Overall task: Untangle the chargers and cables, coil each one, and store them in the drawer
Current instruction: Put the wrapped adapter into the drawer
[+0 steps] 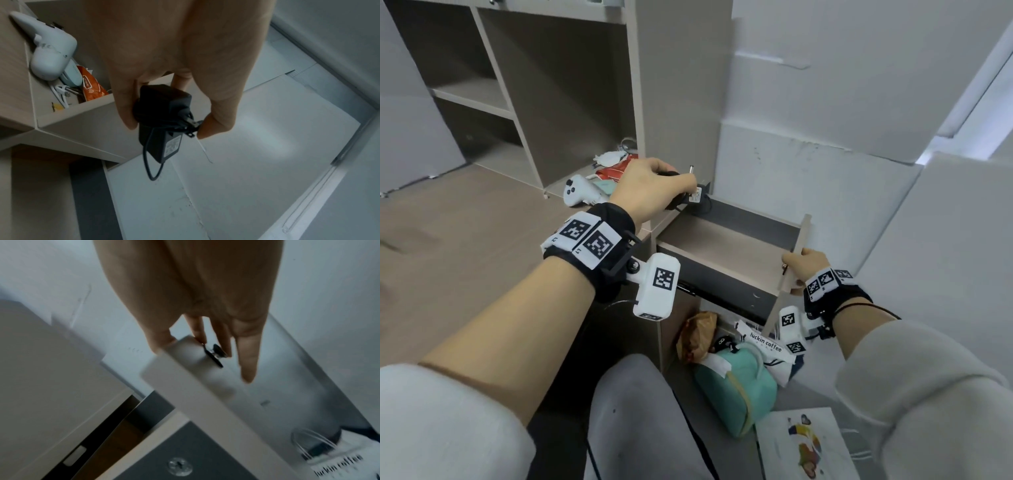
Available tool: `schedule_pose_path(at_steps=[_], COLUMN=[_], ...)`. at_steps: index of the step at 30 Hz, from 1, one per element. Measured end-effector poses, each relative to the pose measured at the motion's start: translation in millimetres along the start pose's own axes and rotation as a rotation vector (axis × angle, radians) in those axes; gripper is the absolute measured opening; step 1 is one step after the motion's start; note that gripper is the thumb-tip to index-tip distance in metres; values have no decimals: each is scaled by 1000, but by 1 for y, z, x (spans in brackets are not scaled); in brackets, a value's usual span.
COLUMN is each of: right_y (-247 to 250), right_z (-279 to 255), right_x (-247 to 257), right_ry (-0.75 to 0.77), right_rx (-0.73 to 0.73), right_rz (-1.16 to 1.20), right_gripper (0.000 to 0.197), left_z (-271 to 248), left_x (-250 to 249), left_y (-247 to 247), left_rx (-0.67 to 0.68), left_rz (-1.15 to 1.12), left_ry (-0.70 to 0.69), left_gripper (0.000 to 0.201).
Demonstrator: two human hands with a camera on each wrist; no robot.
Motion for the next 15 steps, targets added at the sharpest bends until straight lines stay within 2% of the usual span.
schedule_pose_path(at_steps=[2, 3, 4, 5, 8, 13, 15], right_y=[3, 3, 2, 0, -10, -32, -45], right_z=[0, -1, -4, -7, -21, -28, -25], right_x=[13, 20, 29, 40, 78, 119, 123], right_ry=[-23, 34, 145, 284, 604, 796, 856], right_rx=[4, -29, -52, -34, 190, 547, 552], right_rz=[-399, -551, -603, -591, -495, -429, -347], right_gripper=[27, 50, 71, 83, 91, 103, 102], left_z=[-4, -6, -10, -12, -13, 3, 12], left_x=[1, 2, 3, 4, 6, 19, 28], left_y=[7, 10, 11, 10, 2, -14, -18], left_rx=[4, 3, 6, 14, 79, 186, 222], left_rz=[40, 66, 90, 109, 150, 166, 103], left_ry=[-5, -21, -45, -67, -82, 21, 121], left_gripper=[25, 27, 29, 31, 41, 63, 74])
Point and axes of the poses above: each hand's wrist, its own z-axis towards the middle knuckle, its own y-axis out of the back of the hand, x = y × z, the point moved 1 cm from there along z, towards the middle knuckle, and after that the axes turned 12 degrees about y, right-handed, at the moved point
